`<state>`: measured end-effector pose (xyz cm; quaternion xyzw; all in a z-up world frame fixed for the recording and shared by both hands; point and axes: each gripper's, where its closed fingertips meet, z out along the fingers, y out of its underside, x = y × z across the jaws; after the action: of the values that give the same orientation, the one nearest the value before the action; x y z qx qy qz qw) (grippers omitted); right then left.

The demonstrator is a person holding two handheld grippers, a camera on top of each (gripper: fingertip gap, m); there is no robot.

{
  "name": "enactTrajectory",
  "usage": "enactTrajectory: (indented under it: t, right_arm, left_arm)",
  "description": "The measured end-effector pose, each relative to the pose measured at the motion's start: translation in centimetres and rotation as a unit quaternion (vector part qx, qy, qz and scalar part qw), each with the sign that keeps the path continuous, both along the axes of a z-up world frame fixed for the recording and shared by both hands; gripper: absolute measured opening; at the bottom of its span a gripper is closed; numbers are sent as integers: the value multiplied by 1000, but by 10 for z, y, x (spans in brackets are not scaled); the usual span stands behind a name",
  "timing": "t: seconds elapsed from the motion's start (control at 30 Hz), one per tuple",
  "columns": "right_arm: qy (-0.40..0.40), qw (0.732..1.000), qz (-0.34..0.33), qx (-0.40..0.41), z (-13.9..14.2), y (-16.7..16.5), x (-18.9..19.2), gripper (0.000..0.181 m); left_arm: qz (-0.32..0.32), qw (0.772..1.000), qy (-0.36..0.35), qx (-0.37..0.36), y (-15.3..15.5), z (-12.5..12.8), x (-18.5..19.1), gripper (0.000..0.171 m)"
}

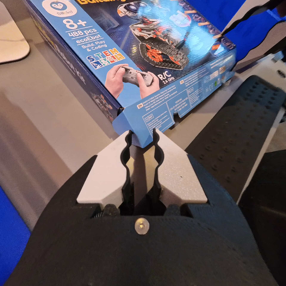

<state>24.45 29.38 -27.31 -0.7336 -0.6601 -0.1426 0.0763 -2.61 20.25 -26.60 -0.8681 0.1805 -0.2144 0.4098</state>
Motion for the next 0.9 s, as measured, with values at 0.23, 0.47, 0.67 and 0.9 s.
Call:
enactTrajectory:
  t: [0.23,0.47,0.67,0.9]
  right_arm:
    - [18,999,-1,-30,15,-4,-3,59]
    - [168,981,95,8,48,-3,-95,74]
    - [193,969,148,-42,3,-16,-152,98]
    - [207,967,140,-49,1,-14,-150,96]
  left_arm:
    - [1,999,-45,-6,1,6,0,26]
    - [21,1000,-17,-10,12,-1,-8,54]
    - [-8,997,-36,-73,18,-15,3,52]
    - [-19,992,-70,-101,20,-15,9,43]
